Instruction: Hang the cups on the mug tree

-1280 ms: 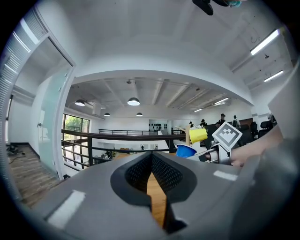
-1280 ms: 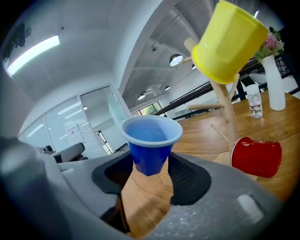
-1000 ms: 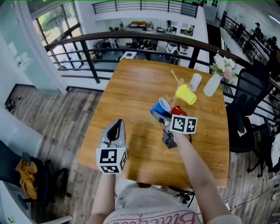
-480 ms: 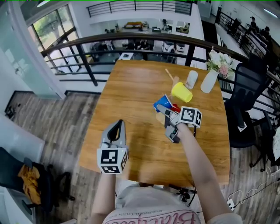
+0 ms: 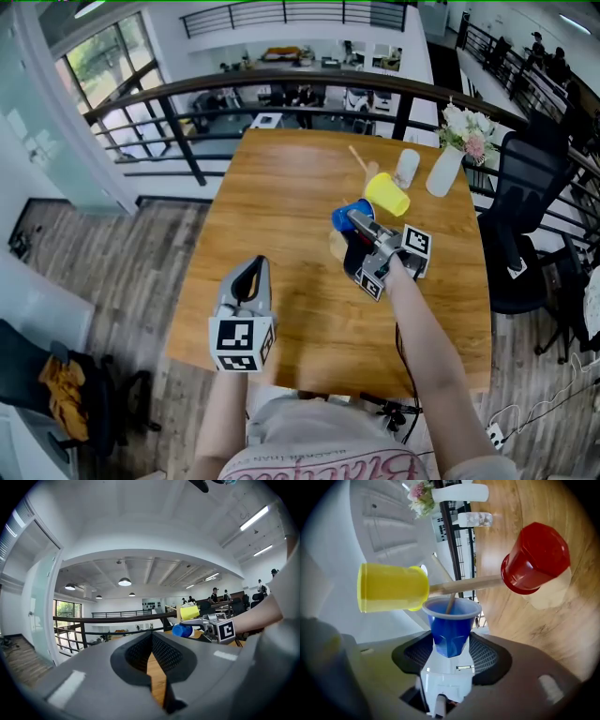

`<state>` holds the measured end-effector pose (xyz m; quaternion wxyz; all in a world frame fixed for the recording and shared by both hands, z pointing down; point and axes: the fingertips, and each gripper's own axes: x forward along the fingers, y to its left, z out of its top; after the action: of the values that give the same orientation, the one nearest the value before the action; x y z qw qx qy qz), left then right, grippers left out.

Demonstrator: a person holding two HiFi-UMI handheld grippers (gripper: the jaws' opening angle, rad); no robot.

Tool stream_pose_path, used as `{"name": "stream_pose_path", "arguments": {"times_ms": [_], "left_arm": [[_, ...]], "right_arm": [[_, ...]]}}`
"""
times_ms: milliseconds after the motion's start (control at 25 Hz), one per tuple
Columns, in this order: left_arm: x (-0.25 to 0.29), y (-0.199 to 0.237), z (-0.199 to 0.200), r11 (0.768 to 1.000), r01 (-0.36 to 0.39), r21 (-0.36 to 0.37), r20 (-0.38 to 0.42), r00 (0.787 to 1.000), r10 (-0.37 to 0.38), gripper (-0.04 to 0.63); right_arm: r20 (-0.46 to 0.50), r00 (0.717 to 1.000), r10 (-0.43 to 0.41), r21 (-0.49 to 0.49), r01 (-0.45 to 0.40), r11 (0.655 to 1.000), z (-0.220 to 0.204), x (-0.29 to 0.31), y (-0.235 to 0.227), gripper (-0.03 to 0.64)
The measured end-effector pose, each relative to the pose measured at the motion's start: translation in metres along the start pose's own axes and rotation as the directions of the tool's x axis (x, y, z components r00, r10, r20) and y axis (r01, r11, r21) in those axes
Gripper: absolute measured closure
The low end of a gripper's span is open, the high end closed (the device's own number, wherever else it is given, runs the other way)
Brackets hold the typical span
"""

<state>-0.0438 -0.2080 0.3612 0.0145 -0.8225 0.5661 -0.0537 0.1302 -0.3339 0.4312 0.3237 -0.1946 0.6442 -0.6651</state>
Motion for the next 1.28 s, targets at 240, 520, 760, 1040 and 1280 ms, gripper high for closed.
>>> {"name": "stream_pose_path", "arguments": {"times_ms": [240, 520, 760, 1040, 1280], "left_arm": [[-0.001, -0.002, -0.002, 1.0, -0.007, 0.002, -0.007, 1.0, 0.007, 0.581], [-0.005, -0.012, -0.007, 1.0, -0.013, 0.011, -0.025, 1.0, 0.014, 0.581], [-0.01, -0.022, -0.01, 0.999, -0.036, 0.007, -0.03, 0.999, 0.036, 0.581], [-0.013, -0.036, -0.009, 0.998, -0.06, -0.002, -0.021, 0.998, 0.06, 0.581], [-0.006, -0.051, -0.004, 0.999, -0.052, -0.001, -0.006, 0.999, 0.052, 0.581]], "right_arm": [[0.048, 0.995, 0.092, 0.24, -0.101, 0.965, 0.004, -0.002, -0.002, 0.38], [0.107, 0.982, 0.154, 0.305, -0.18, 0.935, 0.01, -0.004, -0.004, 0.338], [0.121, 0.98, 0.157, 0.255, -0.184, 0.949, 0.008, -0.015, -0.003, 0.305], [0.002, 0.985, 0.171, 0.062, -0.171, 0.983, -0.014, -0.032, 0.009, 0.301], [-0.182, 0.98, 0.086, -0.262, -0.132, 0.956, -0.05, -0.05, 0.024, 0.301]]}}
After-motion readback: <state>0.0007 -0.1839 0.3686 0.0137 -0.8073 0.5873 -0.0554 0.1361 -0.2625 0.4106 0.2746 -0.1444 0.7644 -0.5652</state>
